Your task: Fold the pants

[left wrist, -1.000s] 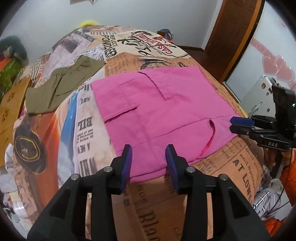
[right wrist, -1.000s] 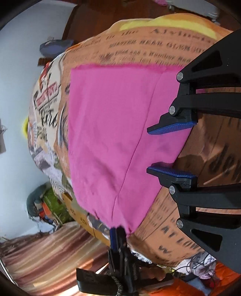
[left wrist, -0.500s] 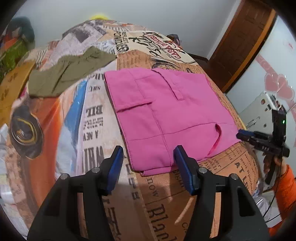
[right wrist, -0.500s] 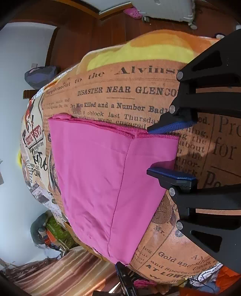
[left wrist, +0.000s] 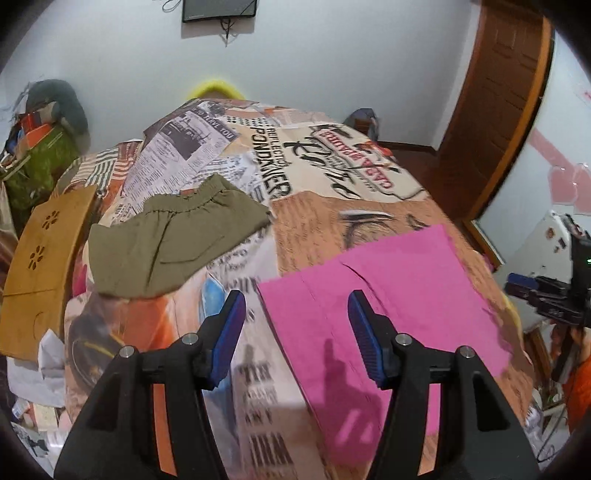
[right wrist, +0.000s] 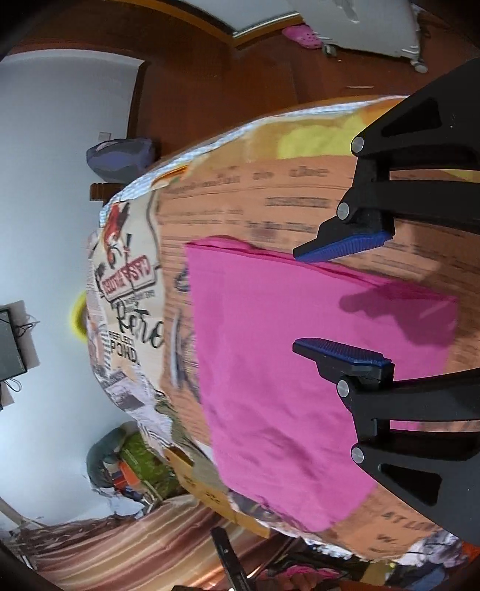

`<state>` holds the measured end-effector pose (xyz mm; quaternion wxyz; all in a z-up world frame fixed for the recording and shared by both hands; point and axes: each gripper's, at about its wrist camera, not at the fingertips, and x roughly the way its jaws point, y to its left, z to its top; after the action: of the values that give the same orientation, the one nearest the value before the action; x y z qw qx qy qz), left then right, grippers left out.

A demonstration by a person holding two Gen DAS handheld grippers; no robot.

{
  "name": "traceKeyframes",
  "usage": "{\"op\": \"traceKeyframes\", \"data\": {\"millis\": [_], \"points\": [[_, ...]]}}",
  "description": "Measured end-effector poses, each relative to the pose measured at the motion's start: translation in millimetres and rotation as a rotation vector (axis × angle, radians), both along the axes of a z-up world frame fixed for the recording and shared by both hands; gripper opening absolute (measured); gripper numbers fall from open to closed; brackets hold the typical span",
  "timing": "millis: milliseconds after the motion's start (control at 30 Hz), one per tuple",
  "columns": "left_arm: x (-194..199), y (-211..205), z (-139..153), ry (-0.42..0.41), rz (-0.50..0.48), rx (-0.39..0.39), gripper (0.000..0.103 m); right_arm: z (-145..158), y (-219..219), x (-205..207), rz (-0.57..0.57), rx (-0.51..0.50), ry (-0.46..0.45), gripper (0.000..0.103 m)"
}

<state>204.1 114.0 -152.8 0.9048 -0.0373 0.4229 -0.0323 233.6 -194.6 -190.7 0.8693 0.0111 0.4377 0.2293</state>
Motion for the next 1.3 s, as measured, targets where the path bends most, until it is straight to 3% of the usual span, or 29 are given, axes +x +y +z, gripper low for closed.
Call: {"op": "traceKeyframes", "data": {"millis": [467,767,1100,1167,1233,1300], "points": [[78.7,17.4,-65.2,0.146,-0.024,0.038,0.051,-25.8,8.7,80.5,-0.009,-0.065,-0.007,0.040],[90.8,13.7,-89.3,0.175,-0.039,0.008,0.048,-46.7,14.5,112.8,-0.010,-0.055,0.028,0.040],[78.1,13.7,-88.4,0.192,-0.031,-0.044,0.043,-57.0,26.0,117.5,0.028,-0.061,0.014,0.040],[75.5,13.0,-88.3,0.190,-0.022,-0.049,0.027,-57.2,28.0,116.3,0.033,-0.071,0.003,0.035],[75.1,10.5,-89.1,0.188,0.003,-0.016,0.019,-57.5,30.1,116.2,0.036,-0.086,-0.007,0.014],[74.6,7.2,-87.8,0.171,0.008,0.006,0.016,-57.3,31.5,117.5,0.024,-0.110,-0.025,0.006]]}}
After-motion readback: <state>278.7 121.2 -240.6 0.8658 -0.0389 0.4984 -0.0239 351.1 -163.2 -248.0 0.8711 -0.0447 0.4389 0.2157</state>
